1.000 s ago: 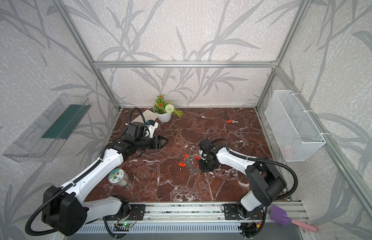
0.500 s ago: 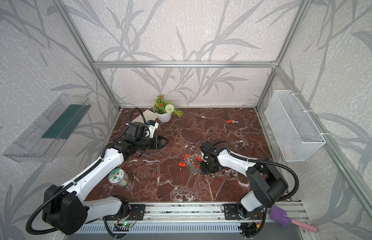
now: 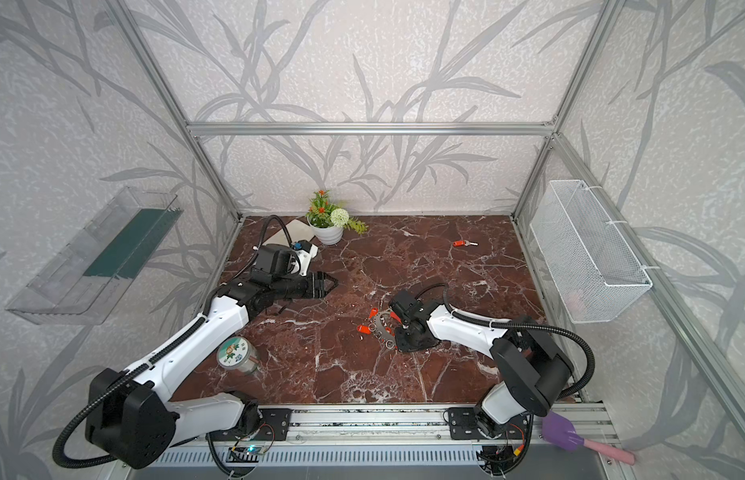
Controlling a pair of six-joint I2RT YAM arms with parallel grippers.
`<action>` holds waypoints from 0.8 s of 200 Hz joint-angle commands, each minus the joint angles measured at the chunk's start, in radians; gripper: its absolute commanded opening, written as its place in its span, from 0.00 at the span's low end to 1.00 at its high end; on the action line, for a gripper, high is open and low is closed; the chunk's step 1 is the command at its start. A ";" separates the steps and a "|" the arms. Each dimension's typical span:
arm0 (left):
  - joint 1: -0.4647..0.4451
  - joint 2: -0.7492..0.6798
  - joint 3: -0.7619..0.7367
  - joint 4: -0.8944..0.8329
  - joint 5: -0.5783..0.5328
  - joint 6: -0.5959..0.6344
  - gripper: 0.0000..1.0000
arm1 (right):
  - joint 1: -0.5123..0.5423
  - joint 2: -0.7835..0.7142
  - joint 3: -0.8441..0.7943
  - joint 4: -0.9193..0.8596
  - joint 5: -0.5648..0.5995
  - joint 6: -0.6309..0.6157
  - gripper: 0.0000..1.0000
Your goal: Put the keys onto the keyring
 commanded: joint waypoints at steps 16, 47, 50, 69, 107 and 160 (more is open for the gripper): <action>-0.003 0.004 0.008 0.015 0.005 0.008 0.63 | 0.010 0.026 0.040 -0.015 0.036 0.011 0.28; -0.003 0.000 0.010 0.013 0.003 0.009 0.63 | 0.024 0.051 0.069 -0.027 0.053 0.004 0.26; -0.003 0.000 0.010 0.012 0.003 0.009 0.63 | 0.025 0.052 0.069 -0.027 0.054 0.005 0.25; -0.003 -0.001 0.010 0.010 0.003 0.010 0.63 | 0.025 0.048 0.061 -0.033 0.060 0.002 0.20; -0.002 0.004 0.009 0.014 0.004 0.009 0.63 | 0.025 0.013 0.037 -0.053 0.070 -0.002 0.18; -0.003 0.008 0.009 0.016 0.009 0.004 0.63 | 0.025 -0.001 0.018 -0.062 0.073 -0.004 0.13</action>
